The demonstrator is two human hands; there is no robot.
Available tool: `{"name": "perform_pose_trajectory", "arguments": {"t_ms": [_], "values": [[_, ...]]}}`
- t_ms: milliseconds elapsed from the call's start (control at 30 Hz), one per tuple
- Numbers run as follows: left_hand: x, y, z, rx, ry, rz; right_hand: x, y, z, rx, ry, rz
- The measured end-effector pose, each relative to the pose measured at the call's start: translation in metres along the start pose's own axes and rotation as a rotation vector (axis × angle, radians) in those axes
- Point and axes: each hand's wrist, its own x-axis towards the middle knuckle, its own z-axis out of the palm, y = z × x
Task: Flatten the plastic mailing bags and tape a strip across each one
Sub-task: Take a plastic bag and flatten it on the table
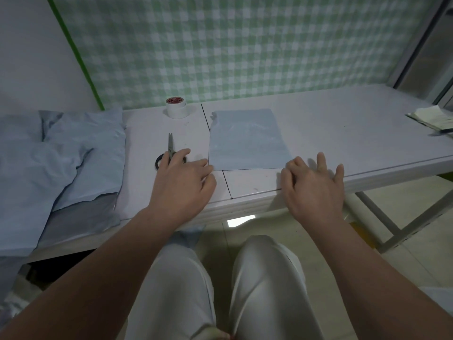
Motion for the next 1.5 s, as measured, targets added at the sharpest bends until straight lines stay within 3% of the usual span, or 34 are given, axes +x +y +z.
{"name": "perform_pose_trajectory", "arguments": {"t_ms": [167, 367, 533, 767, 833, 967, 1167, 1500], "values": [[0.0, 0.0, 0.003, -0.056, 0.018, 0.039, 0.007, -0.014, 0.001, 0.007, -0.002, 0.026], [0.002, 0.004, -0.003, -0.141, -0.06, 0.12, 0.006, -0.053, 0.009, 0.201, -0.06, -0.422], [0.028, 0.0, -0.005, -0.28, -0.103, 0.038, 0.039, -0.061, 0.002, 0.211, -0.057, -0.206], [0.088, -0.007, -0.011, -0.265, -0.15, -0.088, 0.1, -0.081, 0.02, 0.392, -0.259, -0.344], [0.102, -0.014, -0.009, -0.211, -0.24, -0.115, 0.105, -0.08, 0.031, 0.419, -0.3, -0.354], [0.116, -0.017, -0.01, -0.266, -0.367, -0.102, 0.105, -0.075, 0.041, 0.498, -0.289, -0.349], [0.119, -0.019, -0.008, -0.406, -0.352, -0.134, 0.103, -0.074, 0.042, 0.551, -0.251, -0.364], [0.123, -0.022, -0.001, -0.383, -0.321, -0.201, 0.102, -0.074, 0.042, 0.566, -0.252, -0.374]]}}
